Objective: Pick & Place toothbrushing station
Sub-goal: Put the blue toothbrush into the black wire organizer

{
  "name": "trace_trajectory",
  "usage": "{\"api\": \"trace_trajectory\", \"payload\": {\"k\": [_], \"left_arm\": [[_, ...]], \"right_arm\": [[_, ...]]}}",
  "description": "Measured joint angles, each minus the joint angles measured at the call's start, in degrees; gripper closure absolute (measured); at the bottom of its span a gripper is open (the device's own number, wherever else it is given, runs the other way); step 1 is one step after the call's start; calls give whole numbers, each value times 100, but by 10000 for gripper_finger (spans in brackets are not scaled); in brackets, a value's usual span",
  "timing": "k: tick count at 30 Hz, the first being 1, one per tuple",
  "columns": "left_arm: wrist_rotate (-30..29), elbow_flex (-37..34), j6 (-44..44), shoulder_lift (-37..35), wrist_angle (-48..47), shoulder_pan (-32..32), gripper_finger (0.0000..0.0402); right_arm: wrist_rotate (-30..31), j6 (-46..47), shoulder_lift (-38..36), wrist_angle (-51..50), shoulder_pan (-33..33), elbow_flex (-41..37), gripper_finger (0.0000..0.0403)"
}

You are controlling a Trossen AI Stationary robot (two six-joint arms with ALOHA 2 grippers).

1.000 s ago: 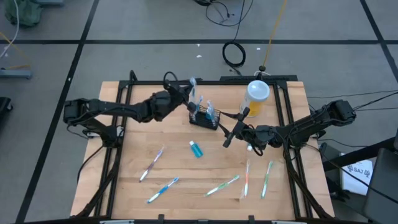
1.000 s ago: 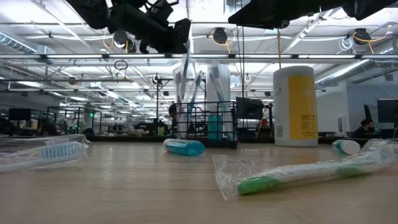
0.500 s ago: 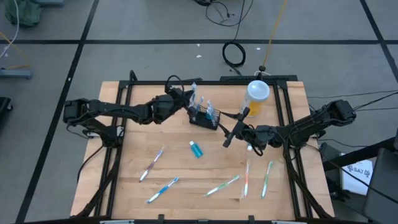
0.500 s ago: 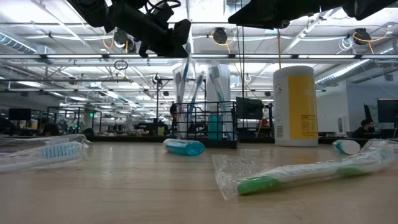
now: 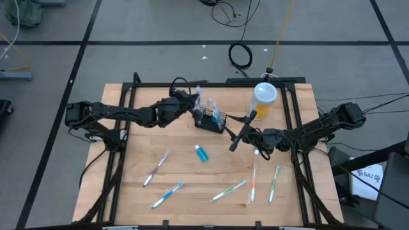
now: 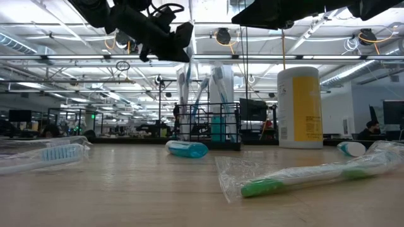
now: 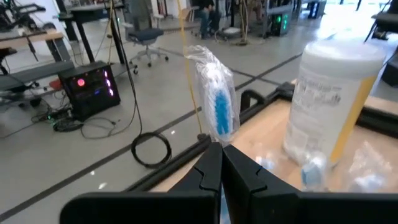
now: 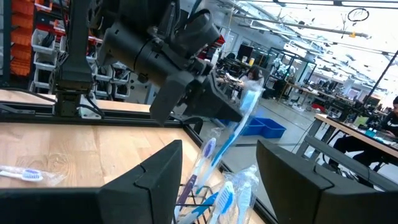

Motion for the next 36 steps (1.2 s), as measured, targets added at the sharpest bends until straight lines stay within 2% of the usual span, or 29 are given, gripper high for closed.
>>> {"api": "trace_trajectory", "payload": {"k": [9,14,19,27,32,36], "left_arm": [[5,0,-231,4,-252,0,394],[314,0,-427,4,-614,0,395],[365,0,-504,4,-761,-2,382],[811,13,-519,-2,-1042,0,398],[863,13,-519,-2,-1164,0,389],[863,13,-549,-2,-1333,0,397]], "right_arm": [[0,2,0,2,0,0,204],[0,2,0,0,0,0,204],[0,2,0,0,0,0,204],[0,2,0,1,0,0,204],[0,2,0,0,0,0,204],[0,2,0,1,0,0,204]]}}
